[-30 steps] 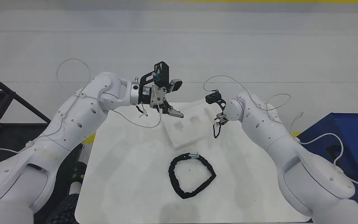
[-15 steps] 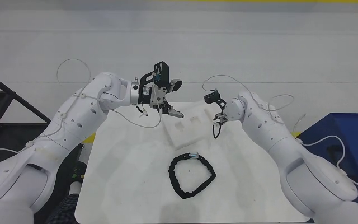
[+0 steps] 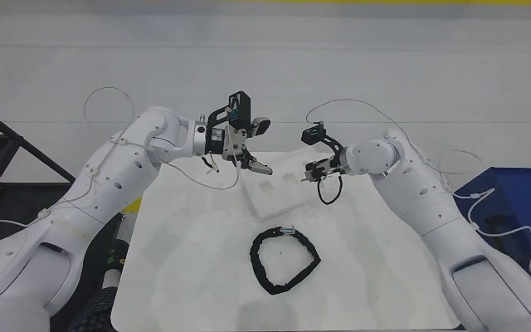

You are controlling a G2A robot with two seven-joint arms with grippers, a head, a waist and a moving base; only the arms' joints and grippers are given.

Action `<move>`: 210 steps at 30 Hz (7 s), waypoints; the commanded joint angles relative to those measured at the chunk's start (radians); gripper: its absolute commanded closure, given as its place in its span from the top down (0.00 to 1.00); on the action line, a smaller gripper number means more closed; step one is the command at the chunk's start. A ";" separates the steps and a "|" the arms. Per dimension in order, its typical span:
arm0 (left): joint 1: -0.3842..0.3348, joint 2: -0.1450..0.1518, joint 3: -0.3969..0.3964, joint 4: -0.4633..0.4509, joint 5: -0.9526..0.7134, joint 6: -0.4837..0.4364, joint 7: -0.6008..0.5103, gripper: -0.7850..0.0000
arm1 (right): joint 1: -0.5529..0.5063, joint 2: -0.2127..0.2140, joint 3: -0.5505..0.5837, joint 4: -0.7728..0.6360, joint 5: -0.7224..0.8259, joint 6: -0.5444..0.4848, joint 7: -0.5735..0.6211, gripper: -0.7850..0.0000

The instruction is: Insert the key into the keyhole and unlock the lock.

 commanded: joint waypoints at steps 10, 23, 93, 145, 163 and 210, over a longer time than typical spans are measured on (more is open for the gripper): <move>0.000 0.000 0.000 0.000 0.000 0.000 0.000 1.00 | -0.266 0.112 0.256 -0.485 0.011 0.068 0.154 0.00; 0.000 0.000 0.000 0.000 0.000 0.000 0.000 1.00 | -0.352 0.147 0.349 -0.464 0.189 0.041 0.211 0.00; 0.125 -0.108 0.191 0.133 0.434 0.000 0.204 1.00 | -0.545 0.221 0.580 -0.717 0.374 0.594 0.334 0.00; 0.165 -0.322 0.365 0.487 0.975 0.093 0.802 1.00 | -0.545 0.221 0.580 -0.717 0.374 0.594 0.334 0.00; 0.172 -0.467 0.365 0.712 1.048 0.127 0.844 0.53 | -0.545 0.221 0.580 -0.717 0.374 0.594 0.334 0.00; 0.057 -0.292 0.363 0.252 0.916 0.046 1.020 0.00 | -0.634 0.250 0.658 -0.919 0.325 0.614 0.319 0.00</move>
